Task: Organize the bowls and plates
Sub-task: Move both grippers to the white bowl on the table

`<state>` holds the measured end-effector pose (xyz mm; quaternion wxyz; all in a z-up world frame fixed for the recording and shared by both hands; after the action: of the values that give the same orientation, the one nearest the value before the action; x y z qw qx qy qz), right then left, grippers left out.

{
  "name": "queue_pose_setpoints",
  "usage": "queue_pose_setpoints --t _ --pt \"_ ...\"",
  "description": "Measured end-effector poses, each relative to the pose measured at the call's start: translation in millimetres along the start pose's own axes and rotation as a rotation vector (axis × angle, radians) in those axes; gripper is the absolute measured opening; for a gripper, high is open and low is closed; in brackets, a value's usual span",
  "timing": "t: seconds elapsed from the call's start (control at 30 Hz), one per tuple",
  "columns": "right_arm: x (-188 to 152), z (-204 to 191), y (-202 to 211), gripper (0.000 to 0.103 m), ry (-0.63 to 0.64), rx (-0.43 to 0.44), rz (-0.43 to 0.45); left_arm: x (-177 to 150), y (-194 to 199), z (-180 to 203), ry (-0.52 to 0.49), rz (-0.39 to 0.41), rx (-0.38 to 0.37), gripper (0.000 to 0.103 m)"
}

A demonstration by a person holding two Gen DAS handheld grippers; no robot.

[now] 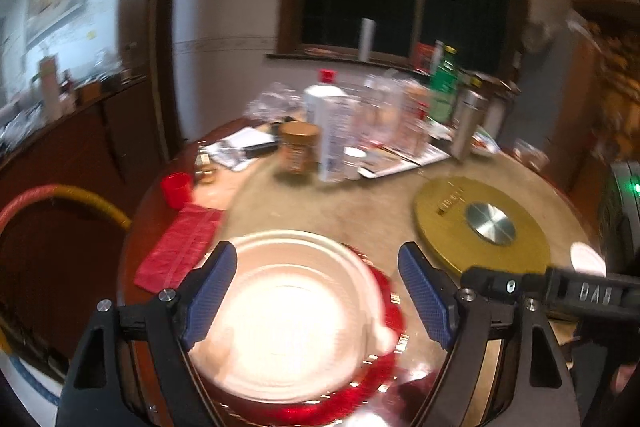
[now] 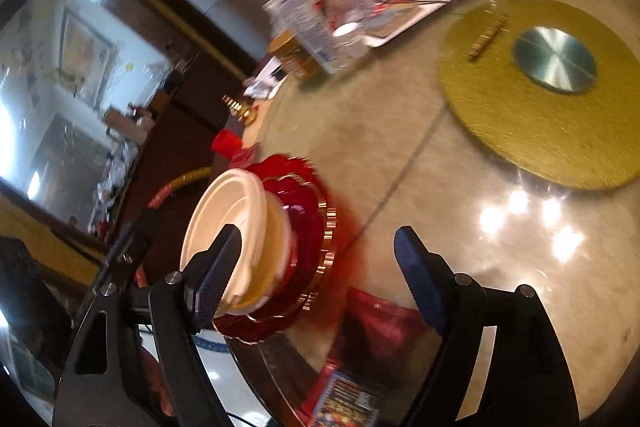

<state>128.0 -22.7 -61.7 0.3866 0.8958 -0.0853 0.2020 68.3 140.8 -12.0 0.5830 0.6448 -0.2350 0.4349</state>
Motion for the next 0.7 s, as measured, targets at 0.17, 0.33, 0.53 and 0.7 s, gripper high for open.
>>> queue_pose_setpoints --t 0.17,0.33,0.53,0.7 --pt "2.4 44.5 42.1 0.080 -0.100 -0.022 0.082 -4.1 -1.8 44.4 -0.070 -0.017 -0.082 0.083" --pt "3.5 77.8 97.9 0.080 -0.159 -0.063 0.196 -11.4 -9.9 102.1 -0.129 -0.074 -0.215 0.083" --pt "1.9 122.5 154.5 0.103 -0.248 -0.104 0.292 -25.8 -16.8 161.9 -0.199 -0.143 -0.343 0.083" --pt "-4.0 151.0 187.7 0.103 -0.283 -0.145 0.330 -32.6 -16.9 193.5 -0.224 -0.163 -0.390 0.083"
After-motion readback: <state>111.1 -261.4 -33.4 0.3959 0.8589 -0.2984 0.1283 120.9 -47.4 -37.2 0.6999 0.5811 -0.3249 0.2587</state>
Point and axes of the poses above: each gripper's, at about its wrist camera, not at the fingertips, and y roughly against the way its jaws point, z to its right, x to its top, the point moved 5 cm from there along -y, roughly the way its jaws point, and after that the axes turned 2 degrees about x, right-handed, at the moved point
